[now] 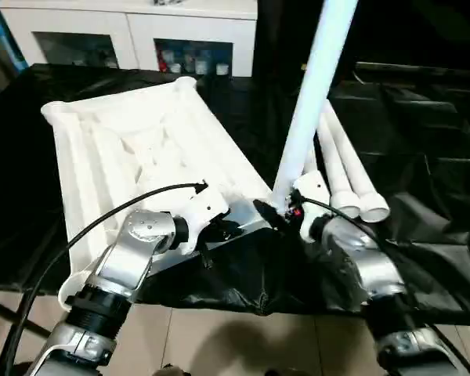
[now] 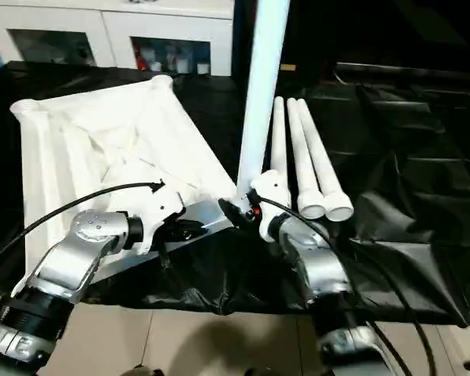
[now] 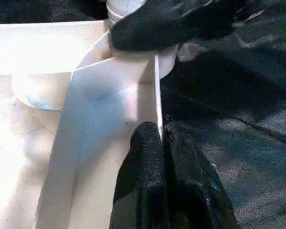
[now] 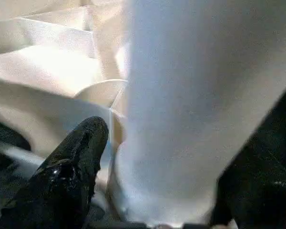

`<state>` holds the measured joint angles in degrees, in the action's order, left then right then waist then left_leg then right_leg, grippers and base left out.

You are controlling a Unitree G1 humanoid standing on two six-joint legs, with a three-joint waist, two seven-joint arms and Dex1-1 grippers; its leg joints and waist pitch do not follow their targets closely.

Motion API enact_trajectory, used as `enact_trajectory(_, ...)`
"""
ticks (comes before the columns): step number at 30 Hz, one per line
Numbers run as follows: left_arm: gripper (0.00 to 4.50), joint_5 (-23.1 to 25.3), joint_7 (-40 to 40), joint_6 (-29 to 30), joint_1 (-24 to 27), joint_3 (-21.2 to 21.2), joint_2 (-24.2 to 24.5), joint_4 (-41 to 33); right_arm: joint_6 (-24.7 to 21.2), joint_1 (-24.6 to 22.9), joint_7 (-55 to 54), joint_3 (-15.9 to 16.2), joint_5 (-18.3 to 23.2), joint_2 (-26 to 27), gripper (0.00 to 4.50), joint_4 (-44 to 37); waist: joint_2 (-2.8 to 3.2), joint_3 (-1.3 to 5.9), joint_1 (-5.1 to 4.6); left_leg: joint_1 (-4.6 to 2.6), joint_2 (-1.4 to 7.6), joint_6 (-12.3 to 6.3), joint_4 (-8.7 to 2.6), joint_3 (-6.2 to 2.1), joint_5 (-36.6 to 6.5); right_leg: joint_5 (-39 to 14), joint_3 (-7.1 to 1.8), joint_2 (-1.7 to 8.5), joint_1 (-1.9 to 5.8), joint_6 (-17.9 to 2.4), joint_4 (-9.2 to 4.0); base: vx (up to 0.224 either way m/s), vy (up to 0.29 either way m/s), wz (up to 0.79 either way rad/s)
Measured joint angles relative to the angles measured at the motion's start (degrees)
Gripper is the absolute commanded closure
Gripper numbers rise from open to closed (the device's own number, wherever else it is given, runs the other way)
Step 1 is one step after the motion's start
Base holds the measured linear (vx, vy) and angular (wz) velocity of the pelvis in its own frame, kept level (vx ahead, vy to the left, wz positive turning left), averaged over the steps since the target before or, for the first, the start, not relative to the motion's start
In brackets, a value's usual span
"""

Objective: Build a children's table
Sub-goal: Rotate leg to tighten

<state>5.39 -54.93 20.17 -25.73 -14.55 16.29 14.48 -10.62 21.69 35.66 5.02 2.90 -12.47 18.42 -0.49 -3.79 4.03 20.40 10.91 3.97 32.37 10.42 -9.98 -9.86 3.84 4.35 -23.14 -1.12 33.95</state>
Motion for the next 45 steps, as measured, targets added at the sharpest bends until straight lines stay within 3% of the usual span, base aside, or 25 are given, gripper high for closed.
enact_trajectory(7, 4.50, 0.0, 0.9, -0.7, -0.9, -0.4, -0.3, 1.7, -3.3, -3.1, 4.4, -0.2, 1.8, -4.7, 0.85, -8.7, 0.05, 0.04, 0.09, -0.07, 0.01, 0.00, 0.06, -0.03, 0.0, -0.1, 0.00, 0.00, 0.12, 0.3, 0.09, 0.000, 0.000, 0.00)
enact_trajectory(11, 4.50, 0.0, 1.6, -1.4, -1.0, -1.1, -0.9, 2.2, -6.1, -7.1, 7.7, -0.8, 3.4, -9.9, 0.85, -14.9, 0.18, 0.14, 1.08, -0.01, 0.01, -0.02, 0.15, -0.04, 0.0, -0.1, 0.00, 0.01, 0.15, 0.1, 0.10, 0.000, 0.000, 0.00)
enact_trajectory(13, 4.06, -0.2, 2.0, -1.3, -1.1, -1.0, -1.1, 2.4, -8.1, -8.9, 10.0, -0.8, 4.4, -11.9, 0.72, -18.0, 0.11, 0.15, 1.09, 0.01, 0.02, -0.02, 0.17, -0.04, 0.0, -0.1, 0.00, 0.00, 0.15, 0.2, 0.11, 0.000, 0.000, 0.00)
enact_trajectory(19, 3.60, -0.9, 6.0, -2.5, -1.3, 0.7, -2.3, 4.1, -13.5, -13.0, 12.1, -0.8, 6.3, -14.9, 0.72, -24.8, 0.03, 0.13, 0.91, 0.09, 0.04, -0.03, 0.28, -0.07, 0.0, -0.1, 0.01, 0.00, 0.09, 0.5, 0.12, 0.000, 0.000, 0.00)
enact_trajectory(25, 3.60, -1.9, 10.0, -2.9, -2.1, 4.9, -2.3, 1.4, -18.0, -13.1, 10.2, -0.3, 6.7, -13.5, 0.72, -26.4, 0.08, 0.16, 0.99, 0.13, 0.05, -0.03, 0.28, -0.15, 0.0, -0.1, 0.08, -0.01, 0.07, 0.5, 0.15, 0.000, 0.000, 0.00)
enact_trajectory(28, 3.60, -3.1, 12.1, -0.8, -3.2, 8.5, -1.0, -1.8, -18.8, -12.2, 6.8, 1.2, 5.7, -9.4, 0.72, -24.6, 0.10, 0.17, 0.79, 0.14, 0.06, -0.03, 0.32, -0.21, 0.0, 0.1, 0.09, -0.06, 0.06, 0.2, 0.17, 0.000, 0.000, 0.00)
enact_trajectory(32, 3.60, -3.2, 14.7, 2.9, -3.7, 12.4, 2.9, -6.5, -18.6, -9.1, 1.6, 3.0, 3.8, -4.8, 0.72, -19.8, 0.62, 0.31, 0.87, 0.25, 0.01, -0.02, 0.39, -0.25, 0.0, 0.1, 0.08, -0.02, 0.02, 0.1, 0.15, 0.000, 0.000, 0.00)
enact_trajectory(36, 3.60, 1.3, 18.7, 6.6, -2.6, 15.2, 9.0, -7.3, -18.4, -7.6, -0.9, 4.6, 2.0, -2.9, 0.72, -17.4, 0.64, 0.30, 0.89, 0.25, 0.05, -0.01, 0.39, -0.32, 0.0, 0.1, 0.11, -0.07, 0.02, 0.1, 0.18, 0.000, 0.000, 0.00)
enact_trajectory(39, 3.96, 4.6, 20.7, 9.2, 0.6, 16.9, 13.0, -7.7, -18.8, -7.3, -1.9, 5.2, 1.7, -2.3, 0.72, -17.4, 0.62, 0.31, 0.77, 0.24, 0.03, 0.00, 0.39, -0.32, 0.0, 0.1, 0.10, -0.07, 0.04, 0.2, 0.17, 0.000, 0.000, 0.00)
enact_trajectory(45, 4.43, 7.9, 23.1, 12.0, 4.1, 17.0, 16.0, -8.1, -20.5, -6.3, -2.8, 6.2, 0.7, -2.4, 1.32, -17.0, 0.55, 0.31, 1.16, 0.19, 0.02, 0.01, 0.40, -0.37, 0.0, 0.0, 0.09, -0.07, 0.12, 0.3, 0.19, 0.000, 0.000, 0.00)
